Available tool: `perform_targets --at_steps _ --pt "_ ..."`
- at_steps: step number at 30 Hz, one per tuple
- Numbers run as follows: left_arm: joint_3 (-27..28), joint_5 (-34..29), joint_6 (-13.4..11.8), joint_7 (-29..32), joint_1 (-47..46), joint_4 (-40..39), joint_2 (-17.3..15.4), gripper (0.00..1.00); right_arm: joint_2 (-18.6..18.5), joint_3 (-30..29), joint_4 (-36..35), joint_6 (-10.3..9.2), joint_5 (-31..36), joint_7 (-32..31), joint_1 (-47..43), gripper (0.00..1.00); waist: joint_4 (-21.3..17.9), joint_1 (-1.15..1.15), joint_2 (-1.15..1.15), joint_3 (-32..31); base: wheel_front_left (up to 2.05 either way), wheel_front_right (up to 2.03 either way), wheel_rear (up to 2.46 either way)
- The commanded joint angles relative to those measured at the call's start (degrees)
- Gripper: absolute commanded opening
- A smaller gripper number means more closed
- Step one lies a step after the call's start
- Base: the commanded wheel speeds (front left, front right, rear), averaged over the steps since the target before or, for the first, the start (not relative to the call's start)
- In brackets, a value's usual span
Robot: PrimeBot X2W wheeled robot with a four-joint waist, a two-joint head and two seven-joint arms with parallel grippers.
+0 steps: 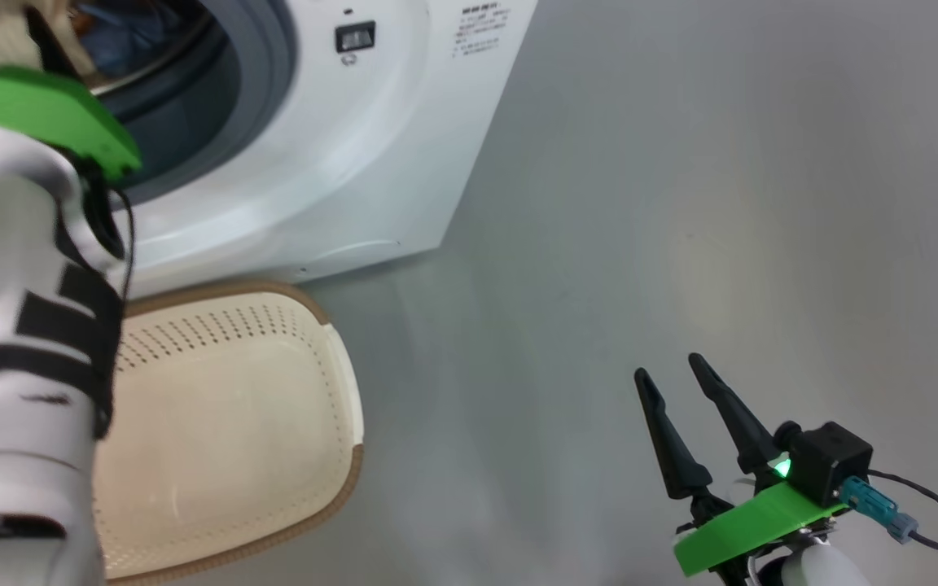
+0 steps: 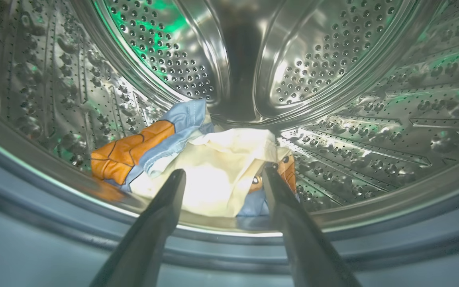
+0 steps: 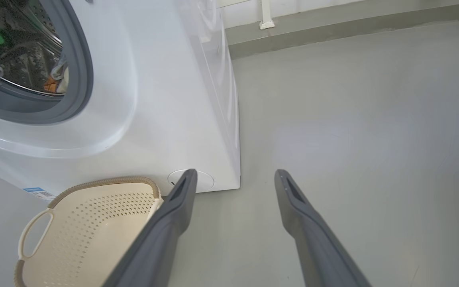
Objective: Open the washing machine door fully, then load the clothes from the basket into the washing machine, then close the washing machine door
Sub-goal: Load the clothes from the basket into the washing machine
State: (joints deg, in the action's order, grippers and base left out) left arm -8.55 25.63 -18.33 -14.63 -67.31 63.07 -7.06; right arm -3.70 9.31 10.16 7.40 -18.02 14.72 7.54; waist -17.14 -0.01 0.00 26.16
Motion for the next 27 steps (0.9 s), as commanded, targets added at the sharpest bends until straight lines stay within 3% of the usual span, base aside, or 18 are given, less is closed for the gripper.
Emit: perform_targets --at_steps 1,20,27 --pt "0.87 0.06 0.30 -0.36 1.11 -1.89 -1.55 1.00 -0.63 0.74 -0.92 0.09 0.38 0.28 -1.33 1.00 2.39 0.01 0.00 -3.71 0.00 0.00 0.00" --pt "2.24 -1.71 8.92 -0.37 29.52 -14.85 3.32 1.00 -2.43 -2.97 -0.44 0.09 1.80 0.28 -7.86 1.00 10.46 0.01 0.00 -19.84 0.00 0.00 0.00" --pt "0.87 -3.12 9.17 -0.37 39.56 -21.86 4.04 1.00 -3.20 -2.43 -0.58 0.09 2.08 0.28 -9.60 1.00 13.35 0.01 0.00 -22.12 0.00 0.00 0.00"
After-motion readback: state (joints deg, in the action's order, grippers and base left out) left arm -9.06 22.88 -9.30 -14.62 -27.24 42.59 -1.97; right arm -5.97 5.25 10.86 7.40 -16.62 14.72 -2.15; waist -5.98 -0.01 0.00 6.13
